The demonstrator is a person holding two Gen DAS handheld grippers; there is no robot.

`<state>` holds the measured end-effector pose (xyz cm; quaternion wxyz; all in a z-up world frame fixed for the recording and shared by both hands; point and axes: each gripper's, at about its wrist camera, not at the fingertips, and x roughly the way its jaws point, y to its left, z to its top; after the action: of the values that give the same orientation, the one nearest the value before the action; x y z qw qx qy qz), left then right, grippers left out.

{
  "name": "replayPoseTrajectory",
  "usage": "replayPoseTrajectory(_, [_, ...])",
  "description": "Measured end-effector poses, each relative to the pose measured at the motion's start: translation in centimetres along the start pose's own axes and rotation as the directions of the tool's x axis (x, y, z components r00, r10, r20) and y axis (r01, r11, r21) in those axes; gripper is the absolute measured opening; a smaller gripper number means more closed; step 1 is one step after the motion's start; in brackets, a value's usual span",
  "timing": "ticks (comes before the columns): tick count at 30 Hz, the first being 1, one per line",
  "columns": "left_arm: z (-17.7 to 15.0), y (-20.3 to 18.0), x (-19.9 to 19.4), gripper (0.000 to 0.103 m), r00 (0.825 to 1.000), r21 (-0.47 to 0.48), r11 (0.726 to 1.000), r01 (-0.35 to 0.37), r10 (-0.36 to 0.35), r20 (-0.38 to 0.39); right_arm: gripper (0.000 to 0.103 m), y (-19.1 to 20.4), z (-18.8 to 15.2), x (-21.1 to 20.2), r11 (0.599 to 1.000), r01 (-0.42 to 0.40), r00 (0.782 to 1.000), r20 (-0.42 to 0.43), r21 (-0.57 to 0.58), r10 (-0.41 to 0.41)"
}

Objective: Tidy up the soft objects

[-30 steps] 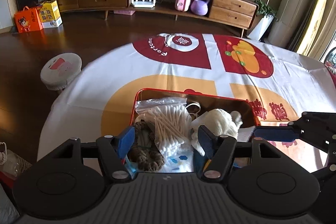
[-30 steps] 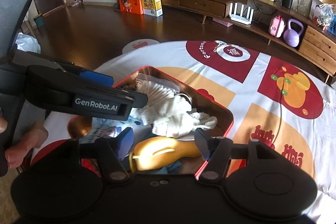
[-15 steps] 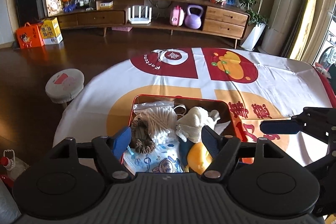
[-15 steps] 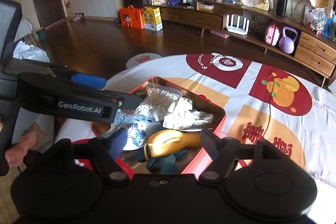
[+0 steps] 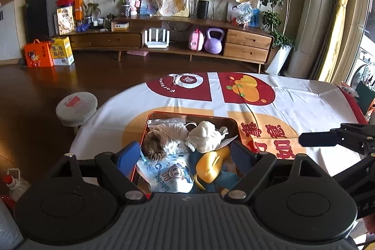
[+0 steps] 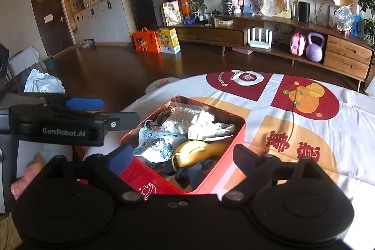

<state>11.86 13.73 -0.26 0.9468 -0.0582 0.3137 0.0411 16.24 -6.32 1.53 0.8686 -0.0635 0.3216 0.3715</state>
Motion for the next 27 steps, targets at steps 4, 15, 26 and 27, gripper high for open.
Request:
replayPoseTrajectory(4, [-0.4, -0.3, -1.3, 0.099, 1.0, -0.011, 1.0, 0.005, -0.005, 0.024, 0.102, -0.4, -0.7, -1.2, 1.0, 0.002, 0.999, 0.048, 0.028, -0.004])
replayPoseTrajectory(15, [-1.9, -0.8, -3.4, 0.103, 0.999, -0.037, 0.999, 0.0, 0.002, 0.051, 0.103, -0.9, -2.6, -3.6, 0.997, 0.027, 0.992, 0.121, 0.072, -0.036])
replayPoseTrajectory(26, [-3.3, -2.1, -6.1, 0.103, 0.994, -0.031, 0.999, 0.03, -0.026, 0.108, 0.103, -0.8, -2.9, -5.3, 0.996, 0.06, 0.982, 0.176, 0.063, -0.07])
replayPoseTrajectory(27, [-3.3, -2.1, -6.4, 0.103, 0.993, -0.033, 0.999, 0.033, -0.029, 0.115, 0.103, -0.7, -2.9, -5.3, 0.996, 0.059, 0.982, 0.176, 0.062, -0.07])
